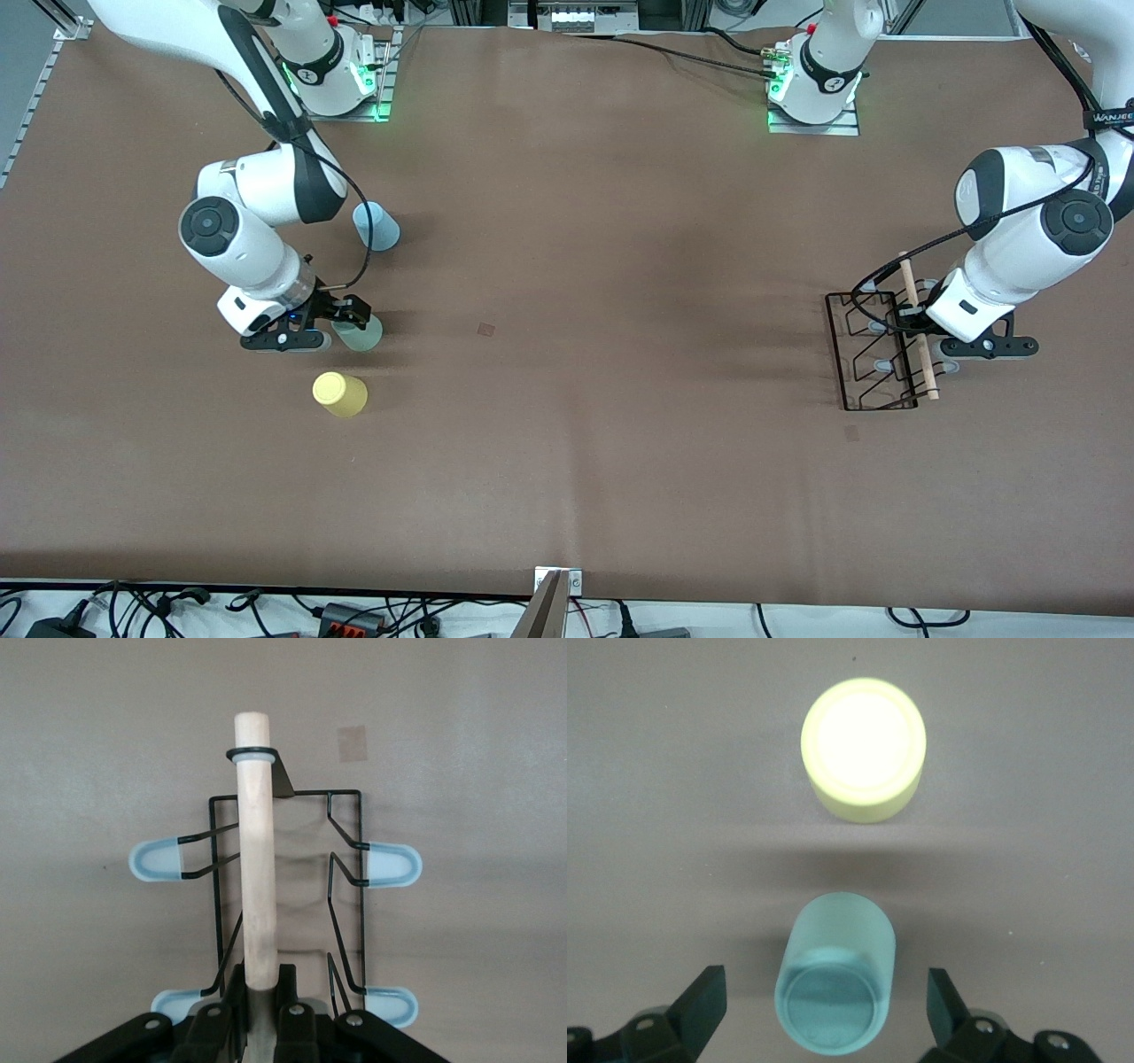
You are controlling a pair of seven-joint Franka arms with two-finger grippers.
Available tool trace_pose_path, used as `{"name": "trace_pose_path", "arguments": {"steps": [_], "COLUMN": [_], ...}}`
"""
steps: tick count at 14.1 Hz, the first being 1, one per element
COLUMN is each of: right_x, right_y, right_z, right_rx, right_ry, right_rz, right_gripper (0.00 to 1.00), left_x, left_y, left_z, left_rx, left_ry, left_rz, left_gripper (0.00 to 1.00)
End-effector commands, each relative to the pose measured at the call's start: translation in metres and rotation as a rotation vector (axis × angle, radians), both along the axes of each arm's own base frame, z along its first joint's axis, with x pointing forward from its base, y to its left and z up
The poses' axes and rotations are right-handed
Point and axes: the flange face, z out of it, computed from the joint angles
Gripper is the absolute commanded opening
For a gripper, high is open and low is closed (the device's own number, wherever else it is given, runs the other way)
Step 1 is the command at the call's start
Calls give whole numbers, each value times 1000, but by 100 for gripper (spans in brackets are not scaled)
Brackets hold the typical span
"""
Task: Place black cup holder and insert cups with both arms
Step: 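Grasp the rack rod with the left gripper while the right gripper grasps the teal cup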
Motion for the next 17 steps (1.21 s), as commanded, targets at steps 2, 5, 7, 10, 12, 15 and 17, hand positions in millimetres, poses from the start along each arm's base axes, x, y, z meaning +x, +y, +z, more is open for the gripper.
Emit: {"name": "trace_pose_path", "arguments": {"steps": [2,5,7,10,12,15,17], "right_x": [-7,-7,-7,-6,-5,-4,-3], "right_y": [5,5,4,4,4,-3,-2], "right_z": [-5,-9,-10,-11,-12,-15,-15], "right_rx": [5,4,4,4,6,3,4], "right_ry": [-4,2,4,6,7,12,10], "right_rz": [-23,-23,-26,-34,-40,-49,-48], "right_gripper": [100,100,100,100,100,100,100], "left_x": [4,17,27,38,37,27,16], "left_y": [3,-2,-9,-54,-97,-172,-227], "left_z": [20,59,91,138,147,143,125], "left_rx": [15,21,25,15,-10,-38,-57], "left_ry": [-12,41,43,26,17,24,53], "left_rz": [-18,-17,-24,-78,-128,-194,-225], "left_gripper": [4,1,1,1,1,1,1]}}
